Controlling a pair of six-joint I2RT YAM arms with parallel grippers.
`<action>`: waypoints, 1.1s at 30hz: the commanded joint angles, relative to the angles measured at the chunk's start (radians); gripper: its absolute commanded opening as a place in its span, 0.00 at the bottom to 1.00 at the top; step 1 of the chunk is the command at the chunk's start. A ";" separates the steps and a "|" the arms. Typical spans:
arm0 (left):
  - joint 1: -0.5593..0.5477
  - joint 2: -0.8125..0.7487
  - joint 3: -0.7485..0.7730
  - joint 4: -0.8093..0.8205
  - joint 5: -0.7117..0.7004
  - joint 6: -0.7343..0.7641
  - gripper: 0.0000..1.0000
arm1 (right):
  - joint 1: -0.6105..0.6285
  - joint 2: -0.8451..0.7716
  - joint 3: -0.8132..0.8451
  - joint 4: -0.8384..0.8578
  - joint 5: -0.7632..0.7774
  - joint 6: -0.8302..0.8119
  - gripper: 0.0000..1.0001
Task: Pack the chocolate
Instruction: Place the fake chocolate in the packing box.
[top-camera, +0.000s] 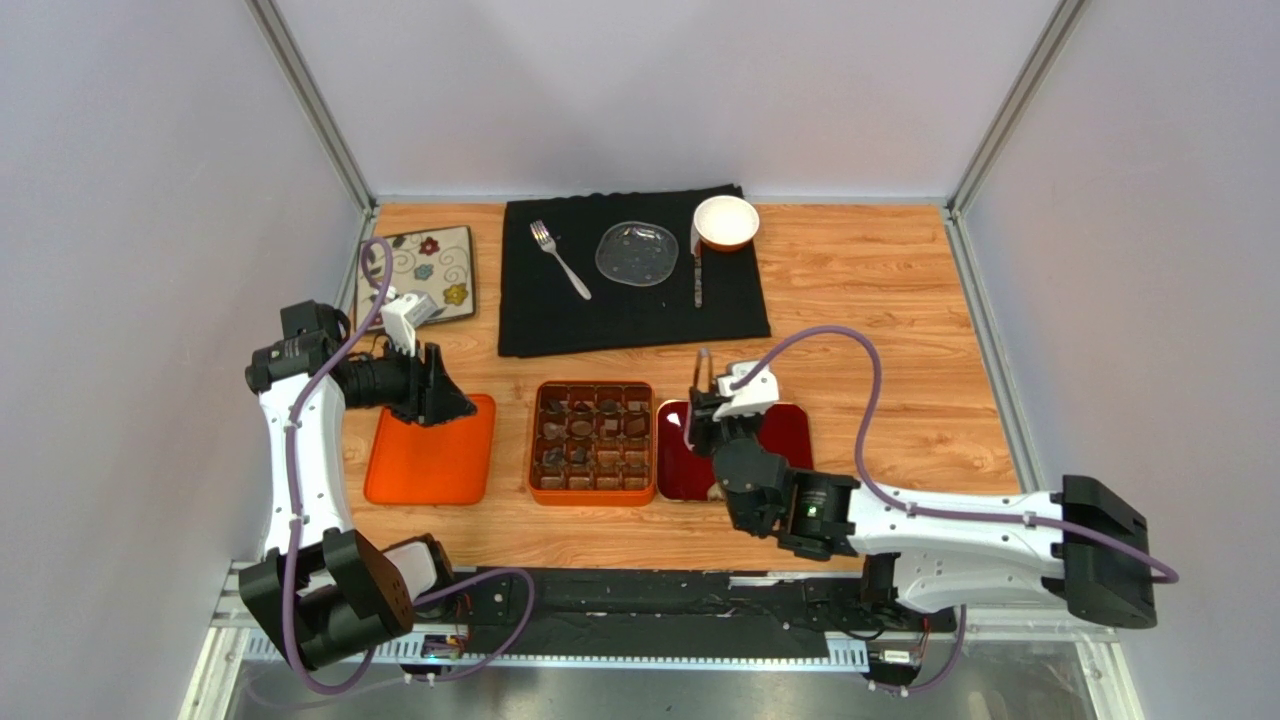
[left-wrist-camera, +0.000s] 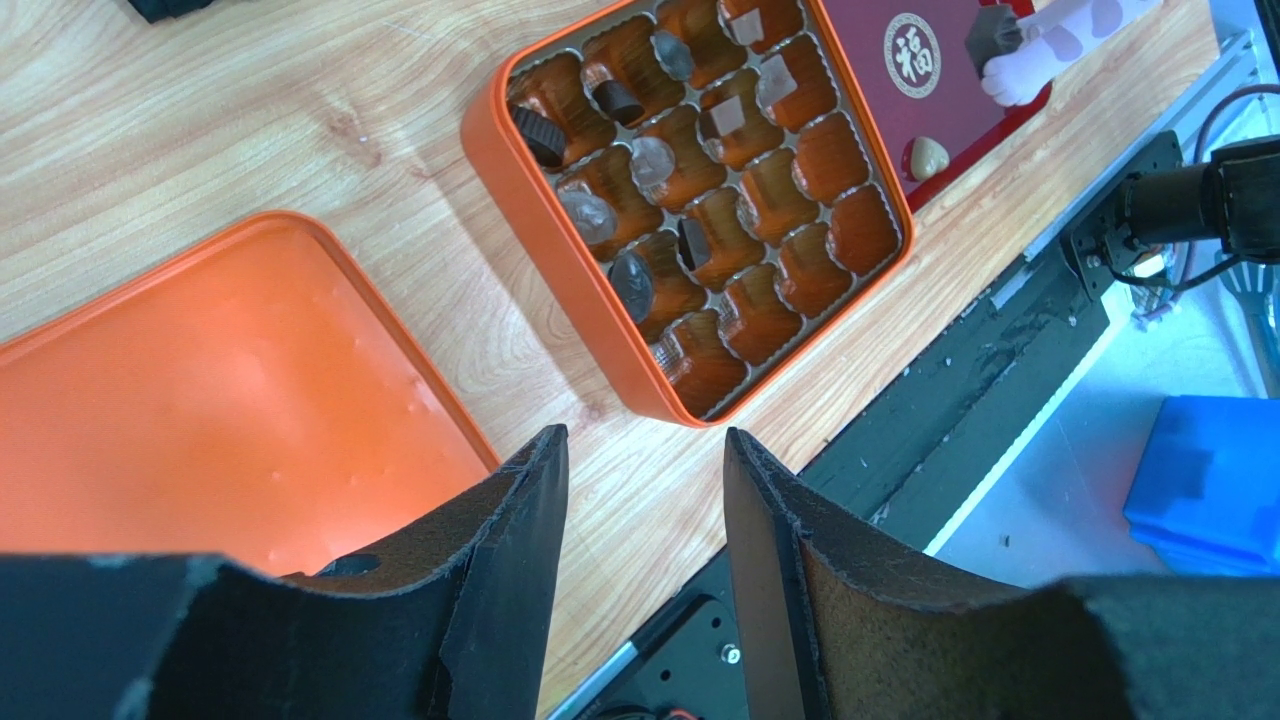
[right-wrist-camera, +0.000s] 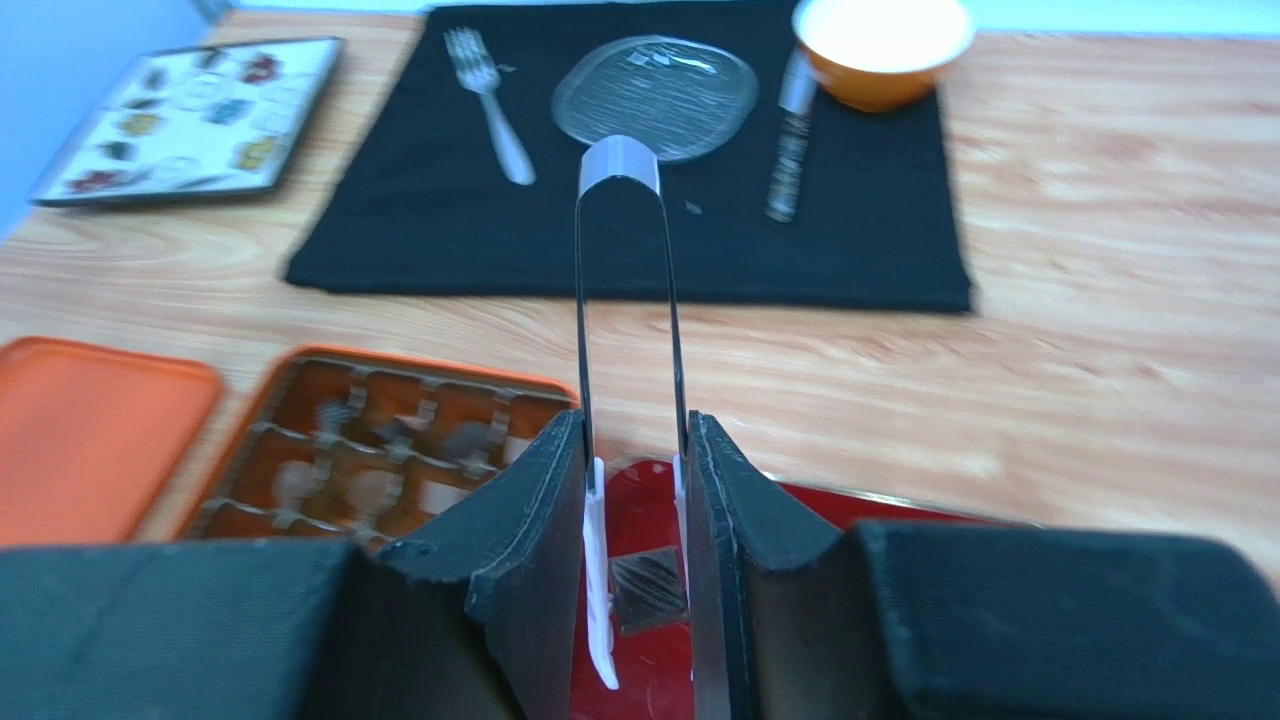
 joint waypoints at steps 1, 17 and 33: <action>0.010 -0.016 0.003 0.001 0.019 0.013 0.51 | 0.007 0.109 0.111 0.221 -0.127 -0.093 0.23; 0.010 -0.013 0.007 -0.009 0.035 0.014 0.50 | 0.007 0.390 0.251 0.330 -0.319 -0.032 0.23; 0.010 -0.014 0.015 -0.015 0.027 0.019 0.50 | 0.006 0.469 0.246 0.379 -0.327 -0.006 0.27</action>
